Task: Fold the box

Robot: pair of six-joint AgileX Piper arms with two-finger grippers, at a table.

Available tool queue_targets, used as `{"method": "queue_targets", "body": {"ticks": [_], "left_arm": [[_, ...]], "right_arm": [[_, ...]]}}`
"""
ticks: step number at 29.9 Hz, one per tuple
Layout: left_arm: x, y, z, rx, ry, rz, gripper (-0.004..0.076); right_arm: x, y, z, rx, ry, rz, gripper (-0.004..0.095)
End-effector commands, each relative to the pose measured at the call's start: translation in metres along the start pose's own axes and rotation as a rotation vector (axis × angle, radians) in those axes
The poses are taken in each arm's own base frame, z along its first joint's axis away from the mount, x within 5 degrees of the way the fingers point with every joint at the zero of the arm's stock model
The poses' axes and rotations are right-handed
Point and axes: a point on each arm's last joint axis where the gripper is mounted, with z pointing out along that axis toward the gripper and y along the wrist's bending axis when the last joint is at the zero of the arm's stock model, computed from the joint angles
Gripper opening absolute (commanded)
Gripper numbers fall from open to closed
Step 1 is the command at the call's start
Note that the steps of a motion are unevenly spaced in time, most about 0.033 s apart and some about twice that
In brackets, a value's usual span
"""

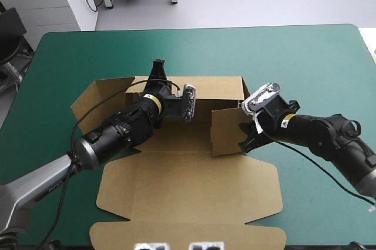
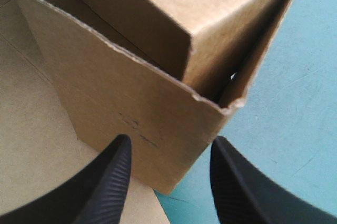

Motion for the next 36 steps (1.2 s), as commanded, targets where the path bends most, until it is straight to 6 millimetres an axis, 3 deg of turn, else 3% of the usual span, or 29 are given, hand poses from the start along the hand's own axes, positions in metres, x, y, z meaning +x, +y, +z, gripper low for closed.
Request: {"method": "queue_targets", "body": {"ticks": [1, 8, 13, 19, 27, 34, 36], "left_arm": [[0.001, 0.01, -0.012, -0.031, -0.015, -0.036, -0.0008], [0.001, 0.01, -0.012, -0.031, -0.015, -0.036, -0.0008], [0.001, 0.01, -0.012, -0.031, -0.015, -0.036, -0.0008], [0.001, 0.01, -0.012, -0.031, -0.015, -0.036, -0.0008], [0.002, 0.009, -0.012, -0.024, -0.002, -0.036, -0.0008], [0.001, 0.01, -0.012, -0.031, -0.015, -0.041, -0.0008], [0.001, 0.01, -0.012, -0.032, -0.016, -0.041, -0.0008]], "right_arm": [[-0.013, -0.004, -0.007, 0.032, -0.097, -0.001, 0.0491], [-0.005, 0.001, 0.018, -0.053, -0.077, 0.0, 0.0491], [0.001, 0.003, 0.028, -0.048, -0.169, 0.048, 0.0489], [0.006, -0.003, 0.033, 0.02, -0.213, 0.064, 0.0421], [-0.002, -0.016, 0.032, 0.167, -0.328, 0.076, 0.0417], [0.008, -0.013, 0.063, 0.121, -0.225, 0.089, 0.0412], [0.009, -0.005, 0.071, 0.098, -0.203, 0.061, 0.0361]]}}
